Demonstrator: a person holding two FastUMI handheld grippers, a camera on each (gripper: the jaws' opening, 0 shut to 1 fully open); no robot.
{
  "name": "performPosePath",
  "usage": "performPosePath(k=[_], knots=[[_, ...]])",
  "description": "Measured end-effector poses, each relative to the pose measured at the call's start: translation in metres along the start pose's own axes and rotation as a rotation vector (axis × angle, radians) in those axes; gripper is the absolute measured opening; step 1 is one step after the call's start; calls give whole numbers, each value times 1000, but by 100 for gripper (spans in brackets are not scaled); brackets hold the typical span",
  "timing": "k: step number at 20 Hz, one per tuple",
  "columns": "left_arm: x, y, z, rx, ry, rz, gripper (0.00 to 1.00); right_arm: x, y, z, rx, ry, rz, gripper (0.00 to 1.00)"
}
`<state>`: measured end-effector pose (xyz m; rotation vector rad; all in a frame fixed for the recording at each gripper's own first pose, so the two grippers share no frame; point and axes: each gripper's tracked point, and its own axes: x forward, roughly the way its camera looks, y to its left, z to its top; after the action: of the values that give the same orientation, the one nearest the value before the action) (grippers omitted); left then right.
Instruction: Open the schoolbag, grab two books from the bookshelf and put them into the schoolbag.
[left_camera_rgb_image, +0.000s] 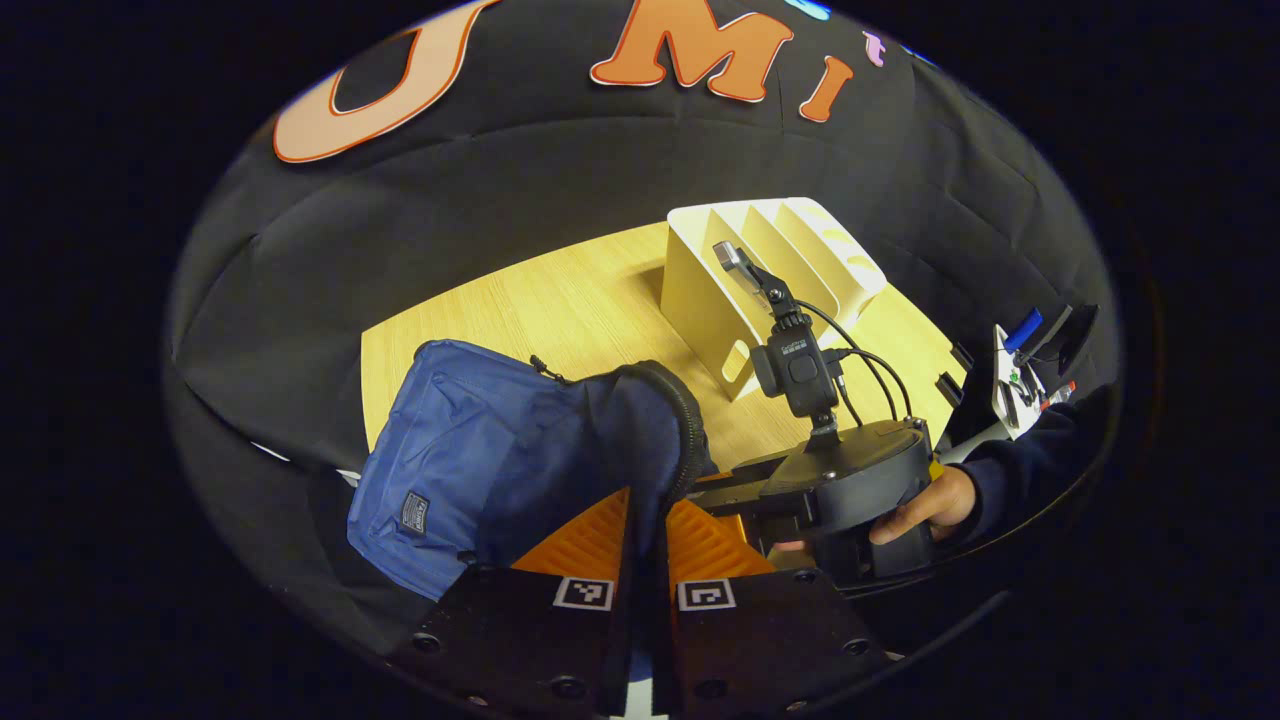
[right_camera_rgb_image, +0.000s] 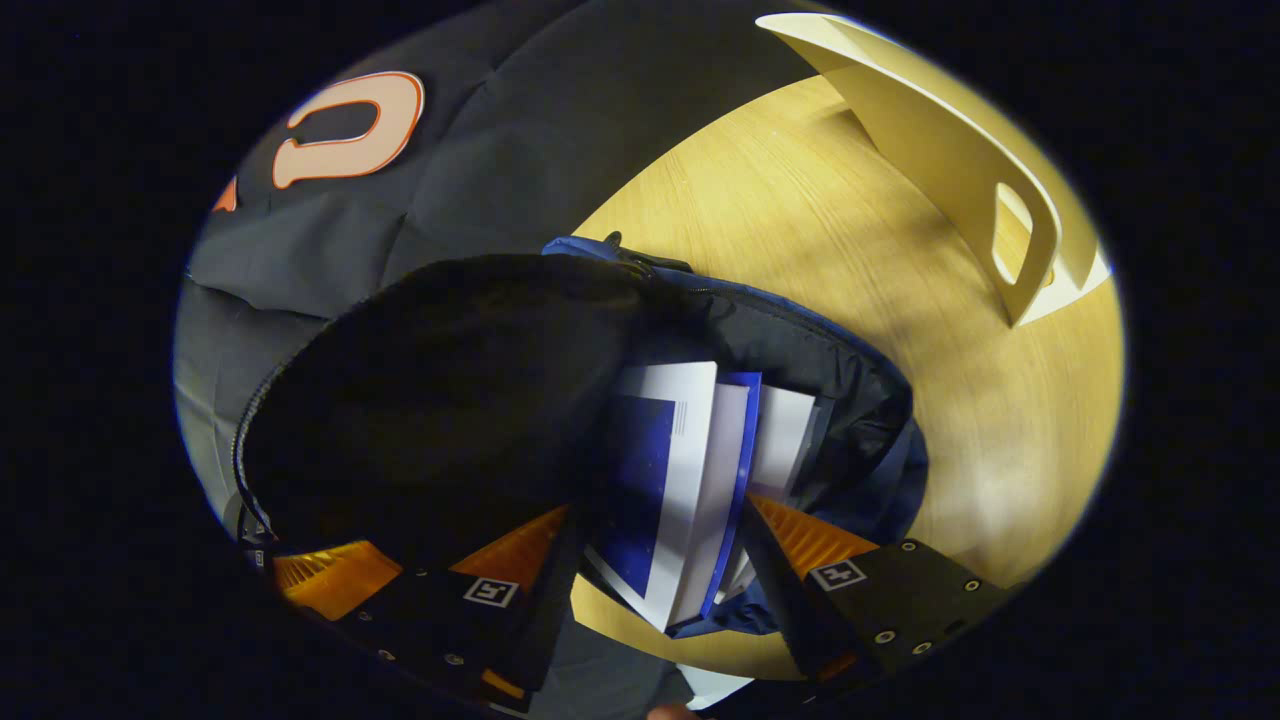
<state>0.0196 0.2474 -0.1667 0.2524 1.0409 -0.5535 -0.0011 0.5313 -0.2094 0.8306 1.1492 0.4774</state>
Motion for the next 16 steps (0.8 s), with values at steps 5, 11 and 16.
performPosePath(k=[5, 11, 16], knots=[[2, -6, 2, -32, -21, -14, 14, -37, -26, 21, -148, -67, -75, 97], [10, -32, 2, -95, -24, -62, 60, -101, -60, 73, -242, -197, -190, 97], [18, -46, 5, -156, -42, -33, 100, -144, -79, 97, -257, -250, -220, 97]])
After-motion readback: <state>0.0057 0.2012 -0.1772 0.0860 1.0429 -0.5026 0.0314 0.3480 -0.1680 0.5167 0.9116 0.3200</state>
